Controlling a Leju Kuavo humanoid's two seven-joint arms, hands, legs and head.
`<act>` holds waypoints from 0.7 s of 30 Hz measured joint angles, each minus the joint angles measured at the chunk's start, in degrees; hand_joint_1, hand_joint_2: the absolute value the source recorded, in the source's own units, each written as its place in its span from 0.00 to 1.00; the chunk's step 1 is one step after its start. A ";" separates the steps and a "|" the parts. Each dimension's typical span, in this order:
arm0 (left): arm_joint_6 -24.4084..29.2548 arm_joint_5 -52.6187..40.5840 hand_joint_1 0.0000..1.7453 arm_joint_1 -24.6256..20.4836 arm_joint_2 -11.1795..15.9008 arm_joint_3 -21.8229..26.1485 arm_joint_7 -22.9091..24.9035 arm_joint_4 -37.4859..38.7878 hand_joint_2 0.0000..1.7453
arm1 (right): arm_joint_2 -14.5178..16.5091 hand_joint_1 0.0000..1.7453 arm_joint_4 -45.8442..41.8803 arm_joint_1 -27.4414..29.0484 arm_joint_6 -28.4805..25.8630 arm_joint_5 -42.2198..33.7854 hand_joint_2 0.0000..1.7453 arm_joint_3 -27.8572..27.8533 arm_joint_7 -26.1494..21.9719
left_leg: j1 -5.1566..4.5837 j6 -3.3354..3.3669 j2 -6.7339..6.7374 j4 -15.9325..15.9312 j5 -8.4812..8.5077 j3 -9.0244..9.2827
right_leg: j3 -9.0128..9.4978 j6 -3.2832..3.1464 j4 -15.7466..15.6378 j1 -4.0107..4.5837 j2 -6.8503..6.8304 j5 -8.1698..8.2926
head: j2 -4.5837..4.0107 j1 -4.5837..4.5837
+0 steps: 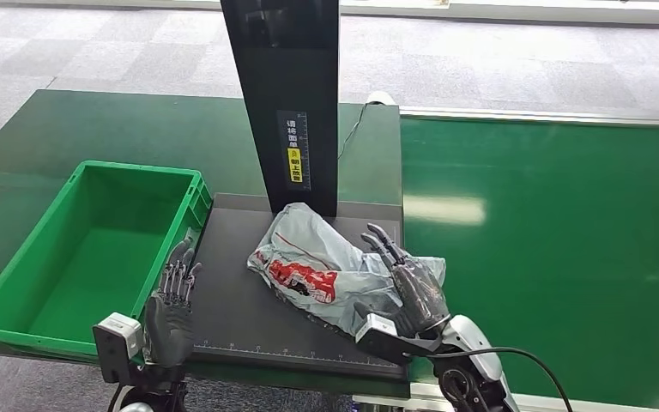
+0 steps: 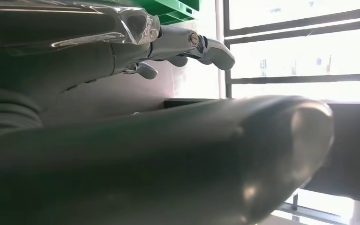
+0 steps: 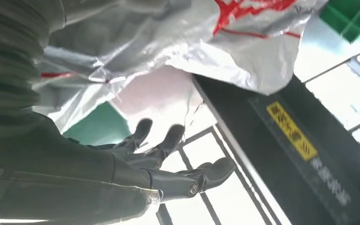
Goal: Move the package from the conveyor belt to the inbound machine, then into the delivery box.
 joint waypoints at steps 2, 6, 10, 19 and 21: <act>-0.34 -0.56 0.00 0.00 0.00 -0.02 -0.31 0.00 0.00 | 0.37 0.00 -1.14 0.80 -1.03 -0.66 1.00 -0.79 -0.42 | 0.00 0.00 0.00 0.00 0.00 0.00 | 0.00 0.00 0.00 0.00 0.00 0.00 | 0.00 0.01; -0.65 -2.67 0.00 -0.06 0.09 -0.48 -0.85 0.00 0.00 | 0.79 0.00 -3.11 2.16 -0.74 -2.95 1.00 -1.60 -2.49 | -0.01 0.00 0.00 0.00 0.00 0.00 | 0.00 0.00 0.00 -0.01 0.00 0.00 | 0.00 0.00; -0.03 -5.62 0.00 -0.14 0.38 -1.42 -1.56 0.00 0.75 | 0.98 0.00 -4.89 3.42 1.74 -7.26 1.00 -1.75 -5.70 | 0.00 0.00 0.00 0.00 0.00 0.01 | 0.00 0.00 0.00 -0.01 0.00 0.00 | 0.00 -0.02; 6.68 -20.04 0.00 -2.72 1.25 -4.65 -0.58 0.54 1.00 | 1.86 0.00 -7.74 4.37 0.85 -12.49 1.00 -3.32 -9.11 | 0.00 0.00 0.02 0.01 0.00 0.02 | 0.01 0.00 0.00 -0.01 0.01 0.01 | 0.00 0.00; 6.69 -20.06 0.00 -3.13 1.38 -4.97 -0.55 0.74 1.00 | 2.02 0.00 -7.92 4.39 0.80 -12.56 1.00 -3.54 -9.18 | 0.00 0.00 0.01 0.01 0.00 0.02 | 0.01 0.00 0.00 -0.01 0.01 0.01 | 0.00 -0.01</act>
